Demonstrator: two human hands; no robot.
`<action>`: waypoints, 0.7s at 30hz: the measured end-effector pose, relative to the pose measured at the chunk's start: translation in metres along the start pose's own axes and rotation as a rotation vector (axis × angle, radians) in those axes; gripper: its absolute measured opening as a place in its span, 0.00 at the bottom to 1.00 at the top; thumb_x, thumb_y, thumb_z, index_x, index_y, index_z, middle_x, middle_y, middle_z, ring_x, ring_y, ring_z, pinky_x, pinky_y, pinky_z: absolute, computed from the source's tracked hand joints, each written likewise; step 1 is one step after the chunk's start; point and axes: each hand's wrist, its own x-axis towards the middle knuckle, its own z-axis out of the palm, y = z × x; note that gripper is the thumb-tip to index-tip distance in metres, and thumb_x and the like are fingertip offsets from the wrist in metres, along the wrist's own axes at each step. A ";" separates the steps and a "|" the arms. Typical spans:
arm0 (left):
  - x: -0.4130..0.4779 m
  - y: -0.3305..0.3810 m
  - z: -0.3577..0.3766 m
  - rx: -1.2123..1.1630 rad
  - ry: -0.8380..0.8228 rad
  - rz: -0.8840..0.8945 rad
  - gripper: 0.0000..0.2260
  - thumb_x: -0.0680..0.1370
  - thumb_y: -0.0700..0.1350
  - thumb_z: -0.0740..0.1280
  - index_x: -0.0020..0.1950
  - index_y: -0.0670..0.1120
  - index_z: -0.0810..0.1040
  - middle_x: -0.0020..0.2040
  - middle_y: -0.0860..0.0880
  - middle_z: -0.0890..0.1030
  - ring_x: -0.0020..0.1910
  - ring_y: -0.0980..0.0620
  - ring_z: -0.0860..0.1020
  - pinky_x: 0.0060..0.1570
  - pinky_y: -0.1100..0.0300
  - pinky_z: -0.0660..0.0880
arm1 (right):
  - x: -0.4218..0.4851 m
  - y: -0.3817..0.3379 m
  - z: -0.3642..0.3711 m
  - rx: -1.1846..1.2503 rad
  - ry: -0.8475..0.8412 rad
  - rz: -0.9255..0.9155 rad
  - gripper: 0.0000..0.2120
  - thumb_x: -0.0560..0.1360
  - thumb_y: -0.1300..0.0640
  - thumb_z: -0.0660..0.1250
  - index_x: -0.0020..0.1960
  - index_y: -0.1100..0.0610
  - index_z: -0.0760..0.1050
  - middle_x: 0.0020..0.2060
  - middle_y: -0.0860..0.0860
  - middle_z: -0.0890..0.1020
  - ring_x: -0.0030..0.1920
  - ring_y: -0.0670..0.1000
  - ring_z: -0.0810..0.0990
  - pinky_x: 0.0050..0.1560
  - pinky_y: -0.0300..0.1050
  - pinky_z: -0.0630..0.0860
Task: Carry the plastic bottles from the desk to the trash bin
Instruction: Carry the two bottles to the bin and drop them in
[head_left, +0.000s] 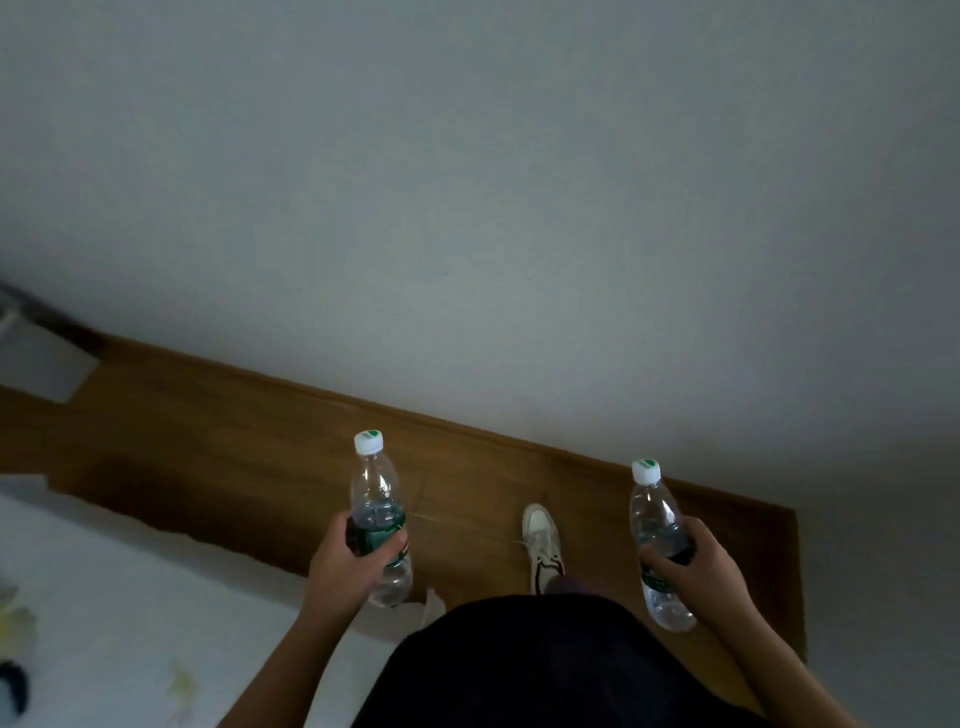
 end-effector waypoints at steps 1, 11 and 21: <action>0.007 0.002 -0.006 -0.016 0.038 -0.034 0.37 0.61 0.61 0.80 0.65 0.50 0.72 0.53 0.54 0.79 0.53 0.52 0.79 0.51 0.53 0.79 | 0.023 -0.022 -0.003 -0.021 -0.040 -0.034 0.25 0.70 0.48 0.75 0.62 0.56 0.72 0.45 0.46 0.77 0.42 0.47 0.78 0.40 0.41 0.75; -0.016 -0.026 -0.027 -0.299 0.604 -0.450 0.23 0.68 0.53 0.79 0.58 0.49 0.75 0.50 0.50 0.83 0.49 0.49 0.83 0.44 0.55 0.76 | 0.169 -0.273 0.049 -0.239 -0.525 -0.500 0.26 0.69 0.46 0.77 0.63 0.50 0.71 0.51 0.48 0.80 0.50 0.51 0.80 0.47 0.45 0.74; 0.016 -0.069 -0.093 -0.523 0.813 -0.674 0.23 0.67 0.51 0.80 0.55 0.45 0.76 0.49 0.47 0.84 0.46 0.48 0.82 0.47 0.51 0.75 | 0.205 -0.440 0.175 -0.378 -0.692 -0.646 0.34 0.66 0.41 0.76 0.66 0.52 0.71 0.53 0.48 0.78 0.52 0.51 0.78 0.51 0.45 0.74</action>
